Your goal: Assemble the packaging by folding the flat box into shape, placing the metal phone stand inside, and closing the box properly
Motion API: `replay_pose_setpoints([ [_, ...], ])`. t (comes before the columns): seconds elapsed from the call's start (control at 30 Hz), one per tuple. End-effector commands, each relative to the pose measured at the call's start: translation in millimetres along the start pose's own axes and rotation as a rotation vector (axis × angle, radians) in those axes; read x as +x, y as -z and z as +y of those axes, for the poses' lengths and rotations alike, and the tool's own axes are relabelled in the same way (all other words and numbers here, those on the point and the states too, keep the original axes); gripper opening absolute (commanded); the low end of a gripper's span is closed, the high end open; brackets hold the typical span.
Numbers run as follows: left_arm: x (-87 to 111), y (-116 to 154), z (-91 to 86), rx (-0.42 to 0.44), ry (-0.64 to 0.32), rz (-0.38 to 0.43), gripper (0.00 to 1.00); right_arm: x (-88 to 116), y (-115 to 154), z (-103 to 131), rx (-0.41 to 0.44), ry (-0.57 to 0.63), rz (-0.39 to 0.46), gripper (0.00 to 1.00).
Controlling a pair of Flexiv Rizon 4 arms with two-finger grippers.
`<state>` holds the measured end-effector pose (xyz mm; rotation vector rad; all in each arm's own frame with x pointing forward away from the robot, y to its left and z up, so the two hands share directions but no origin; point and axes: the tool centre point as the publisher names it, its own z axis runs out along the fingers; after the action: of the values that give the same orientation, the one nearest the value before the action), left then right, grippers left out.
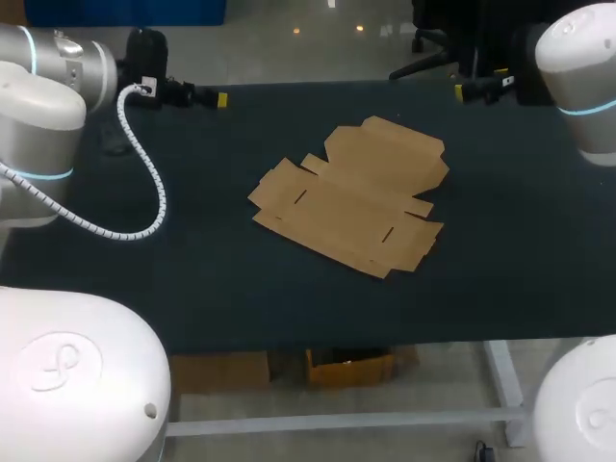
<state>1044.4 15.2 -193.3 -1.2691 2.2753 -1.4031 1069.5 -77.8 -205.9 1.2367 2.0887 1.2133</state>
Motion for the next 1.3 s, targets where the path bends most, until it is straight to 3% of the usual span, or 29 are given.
replay_pose_setpoints([
  [0.03,2.5,3.9,4.6,-0.127,0.014,0.009,1.00,2.9,5.9,-3.9,0.114,-0.026,0.000,1.00],
  [0.37,12.0,3.0,27.6,-0.222,0.053,0.036,1.00,-0.1,13.7,-27.3,0.185,-0.138,-0.038,1.00],
  [0.63,16.2,4.3,35.8,-0.305,0.071,0.035,1.00,-3.2,21.9,-42.2,0.238,-0.224,-0.062,1.00],
  [1.3,16.2,4.3,35.8,-0.305,0.071,0.035,1.00,-3.2,21.9,-42.2,0.238,-0.224,-0.062,1.00],
])
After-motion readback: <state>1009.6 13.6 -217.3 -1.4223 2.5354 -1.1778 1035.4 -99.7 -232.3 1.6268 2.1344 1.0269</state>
